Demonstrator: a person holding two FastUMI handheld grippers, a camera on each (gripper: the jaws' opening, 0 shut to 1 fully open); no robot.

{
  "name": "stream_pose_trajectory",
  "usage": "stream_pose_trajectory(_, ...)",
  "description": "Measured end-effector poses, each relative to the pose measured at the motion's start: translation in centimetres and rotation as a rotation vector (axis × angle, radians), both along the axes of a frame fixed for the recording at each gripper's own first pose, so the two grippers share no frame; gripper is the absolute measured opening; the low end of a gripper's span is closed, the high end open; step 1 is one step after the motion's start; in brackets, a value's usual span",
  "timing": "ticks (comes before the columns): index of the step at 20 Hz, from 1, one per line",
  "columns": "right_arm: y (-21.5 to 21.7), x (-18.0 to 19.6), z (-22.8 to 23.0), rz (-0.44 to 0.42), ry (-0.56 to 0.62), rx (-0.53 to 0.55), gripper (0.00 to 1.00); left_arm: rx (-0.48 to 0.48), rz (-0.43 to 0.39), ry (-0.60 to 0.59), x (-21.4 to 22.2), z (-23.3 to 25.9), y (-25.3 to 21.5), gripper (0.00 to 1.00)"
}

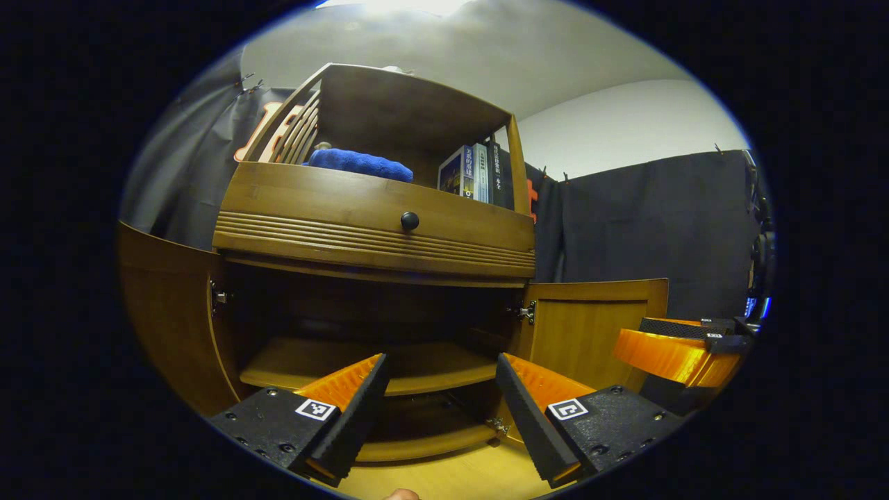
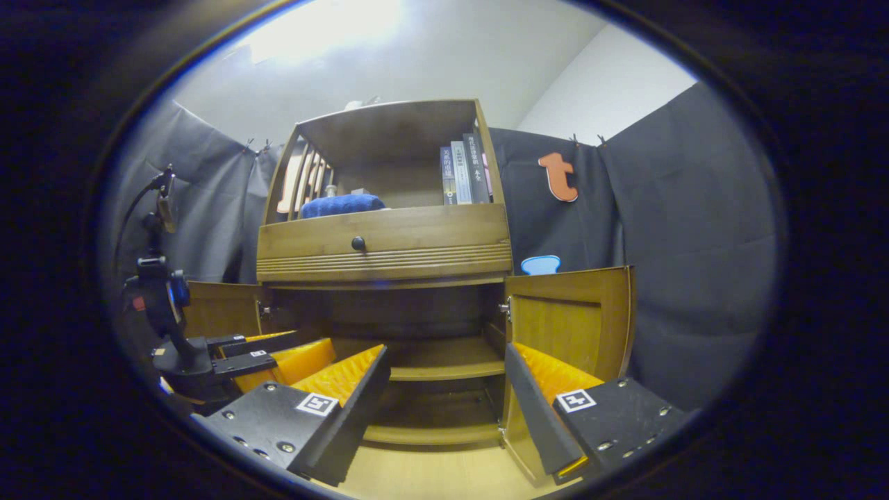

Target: Open the right door of the double-door shoe cabinet with the right hand, and open the left door with the left hand.

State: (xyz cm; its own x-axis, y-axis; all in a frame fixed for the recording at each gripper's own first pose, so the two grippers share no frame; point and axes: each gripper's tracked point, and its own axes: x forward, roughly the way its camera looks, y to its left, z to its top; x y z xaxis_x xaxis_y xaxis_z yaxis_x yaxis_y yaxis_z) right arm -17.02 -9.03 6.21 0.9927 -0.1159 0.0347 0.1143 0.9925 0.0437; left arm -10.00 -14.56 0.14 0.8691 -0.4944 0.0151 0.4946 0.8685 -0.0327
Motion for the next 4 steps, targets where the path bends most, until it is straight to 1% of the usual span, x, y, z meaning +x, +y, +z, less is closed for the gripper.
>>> stream_pose_trajectory(1,0.36,-0.15,-0.11,-0.003,-0.006,-0.006,0.98,0.003,-0.006,-0.008,-0.07,0.21,-0.17,0.95)
stream_pose_trajectory(2,0.39,-0.32,0.03,-0.007,-0.012,-0.013,0.96,0.006,-0.013,-0.014,-0.21,0.40,-0.40,0.95)
stream_pose_trajectory(3,0.33,-0.63,0.19,-0.009,-0.017,-0.021,0.98,0.006,-0.023,-0.020,-0.35,0.52,-0.62,0.95)
stream_pose_trajectory(4,0.30,-0.80,0.30,-0.013,-0.020,-0.029,0.98,0.004,-0.034,-0.024,-0.54,0.68,-0.99,0.92)
